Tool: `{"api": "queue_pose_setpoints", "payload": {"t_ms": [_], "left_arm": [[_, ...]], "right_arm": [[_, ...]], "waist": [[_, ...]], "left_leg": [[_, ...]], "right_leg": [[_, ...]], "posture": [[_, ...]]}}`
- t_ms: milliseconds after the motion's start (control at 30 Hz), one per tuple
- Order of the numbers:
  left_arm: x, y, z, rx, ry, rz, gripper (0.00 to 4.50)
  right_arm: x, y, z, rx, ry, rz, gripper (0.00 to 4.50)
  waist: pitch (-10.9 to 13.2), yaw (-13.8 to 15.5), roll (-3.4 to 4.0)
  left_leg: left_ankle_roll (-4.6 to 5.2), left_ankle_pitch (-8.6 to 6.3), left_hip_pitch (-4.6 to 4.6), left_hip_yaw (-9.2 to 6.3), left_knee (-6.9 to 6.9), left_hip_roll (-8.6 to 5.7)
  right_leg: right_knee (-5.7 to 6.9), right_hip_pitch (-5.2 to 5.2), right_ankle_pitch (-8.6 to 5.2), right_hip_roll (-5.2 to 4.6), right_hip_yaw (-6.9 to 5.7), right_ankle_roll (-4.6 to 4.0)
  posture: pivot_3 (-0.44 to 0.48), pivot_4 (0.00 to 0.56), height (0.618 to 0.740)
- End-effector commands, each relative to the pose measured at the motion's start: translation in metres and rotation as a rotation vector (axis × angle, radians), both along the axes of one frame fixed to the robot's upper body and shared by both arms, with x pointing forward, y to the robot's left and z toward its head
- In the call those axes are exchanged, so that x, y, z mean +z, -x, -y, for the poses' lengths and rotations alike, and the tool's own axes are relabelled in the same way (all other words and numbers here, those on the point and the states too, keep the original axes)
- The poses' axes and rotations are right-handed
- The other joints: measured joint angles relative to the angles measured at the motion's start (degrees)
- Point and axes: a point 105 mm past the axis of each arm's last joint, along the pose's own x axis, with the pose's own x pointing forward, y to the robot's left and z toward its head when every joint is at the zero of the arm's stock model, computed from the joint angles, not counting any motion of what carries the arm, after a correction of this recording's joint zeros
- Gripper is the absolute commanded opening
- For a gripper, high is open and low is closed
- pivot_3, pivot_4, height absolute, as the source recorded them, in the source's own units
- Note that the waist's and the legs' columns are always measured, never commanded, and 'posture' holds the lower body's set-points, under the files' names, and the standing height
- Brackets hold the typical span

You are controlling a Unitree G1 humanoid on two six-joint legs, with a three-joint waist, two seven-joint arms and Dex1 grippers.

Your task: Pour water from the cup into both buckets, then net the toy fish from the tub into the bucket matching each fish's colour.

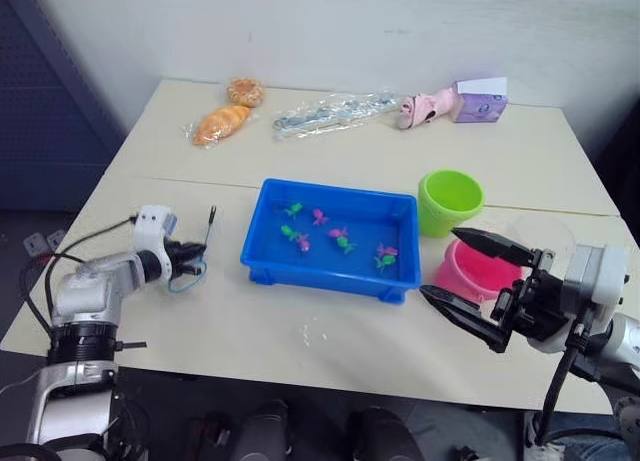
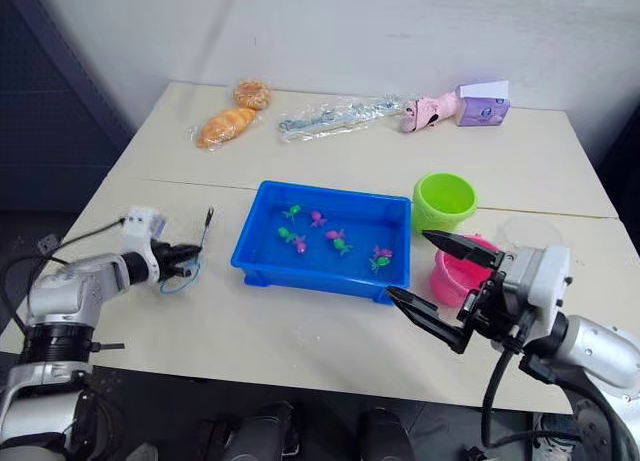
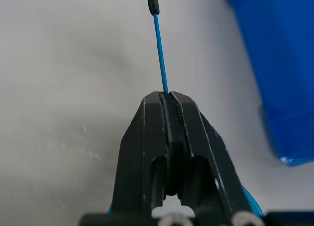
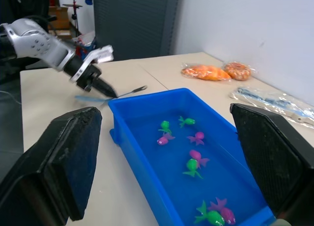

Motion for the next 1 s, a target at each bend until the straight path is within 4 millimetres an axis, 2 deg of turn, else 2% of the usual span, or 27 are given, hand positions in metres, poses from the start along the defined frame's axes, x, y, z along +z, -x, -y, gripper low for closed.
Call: {"api": "queue_pose_setpoints", "payload": {"t_ms": [33,133,200,333,467,600,1000], "left_arm": [[0.072,0.019,0.048,-0.464,-0.115,0.244,0.03],[0.083,0.033,0.081,-0.782,-0.263,0.31,0.03],[0.081,0.041,0.098,-0.957,-0.364,0.33,0.03],[0.07,0.049,0.127,-1.188,-0.506,0.337,0.03],[0.066,0.046,0.16,-1.263,-0.535,0.42,0.03],[0.06,0.045,0.183,-1.295,-0.533,0.478,0.03],[0.056,0.049,0.197,-1.332,-0.556,0.475,0.03]], "right_arm": [[0.012,-0.011,-0.009,-0.026,0.008,-0.068,4.5],[0.016,-0.019,-0.024,0.013,0.035,-0.141,4.5],[0.012,-0.027,-0.03,0.003,0.096,-0.199,4.5],[0.004,-0.035,-0.039,0.013,0.208,-0.27,4.5],[0.004,-0.043,-0.051,0.032,0.197,-0.315,4.5],[-0.007,-0.042,-0.059,0.071,0.252,-0.382,4.5],[-0.017,-0.045,-0.068,0.084,0.265,-0.449,4.5]], "waist": [[0.0,-0.1,0.0],[-0.1,0.0,0.19],[-0.1,-0.1,0.32],[-0.1,-0.3,0.27],[0.0,-0.8,0.25],[0.0,-1.0,0.24],[0.0,-1.0,0.24]], "left_leg": [[0.01,0.01,-0.08,0.0,0.01,-0.01],[0.06,0.02,-0.1,-0.06,0.06,-0.07],[0.11,0.0,-0.08,-0.11,0.04,-0.1],[0.26,0.11,-0.33,-0.12,0.07,-0.09],[0.4,0.06,-0.51,-0.2,0.3,-0.1],[0.46,0.03,-0.53,-0.24,0.42,-0.12],[0.48,0.02,-0.56,-0.4,0.58,-0.11]], "right_leg": [[0.0,-0.06,0.01,-0.01,-0.01,-0.02],[-0.15,0.03,0.03,-0.11,-0.1,-0.06],[-0.28,0.13,0.03,-0.13,-0.16,-0.06],[-0.27,0.0,0.03,-0.07,-0.27,-0.06],[-0.02,0.01,0.06,-0.07,-0.41,-0.01],[0.0,0.05,0.09,-0.08,-0.42,0.06],[0.04,0.1,0.09,-0.07,-0.51,0.06]], "posture": [[0.0,0.15,0.74],[0.0,0.15,0.74],[0.0,0.15,0.74],[0.0,0.15,0.74],[0.0,0.15,0.74],[0.0,0.15,0.74],[0.0,0.15,0.74]]}}
